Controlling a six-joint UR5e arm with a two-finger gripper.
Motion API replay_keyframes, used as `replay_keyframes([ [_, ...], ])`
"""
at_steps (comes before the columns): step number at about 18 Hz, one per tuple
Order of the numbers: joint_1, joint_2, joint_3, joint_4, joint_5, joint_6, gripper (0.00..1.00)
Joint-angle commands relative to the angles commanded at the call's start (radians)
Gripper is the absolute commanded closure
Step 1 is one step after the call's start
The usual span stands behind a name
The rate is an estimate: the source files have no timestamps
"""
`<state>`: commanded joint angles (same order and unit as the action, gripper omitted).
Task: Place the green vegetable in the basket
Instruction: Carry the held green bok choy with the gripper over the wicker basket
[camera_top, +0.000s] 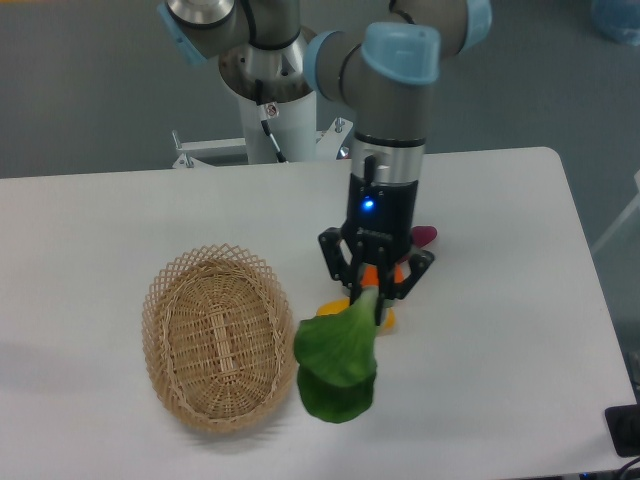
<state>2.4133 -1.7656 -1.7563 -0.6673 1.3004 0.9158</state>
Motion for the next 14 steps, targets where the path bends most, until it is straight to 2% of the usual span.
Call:
replay_keyframes([
  [3, -0.084, -0.006, -0.052, -0.002, 0.101, 0.000, 0.62],
  [6, -0.140, -0.006, -0.121, -0.002, 0.137, 0.000, 0.62],
  [8, -0.184, -0.031, -0.135, -0.002, 0.166, 0.000, 0.62],
  [11, -0.287, -0.084, -0.138, 0.000, 0.284, -0.006, 0.62],
  [14, -0.309, -0.094, -0.150, -0.002, 0.303, -0.009, 0.62],
])
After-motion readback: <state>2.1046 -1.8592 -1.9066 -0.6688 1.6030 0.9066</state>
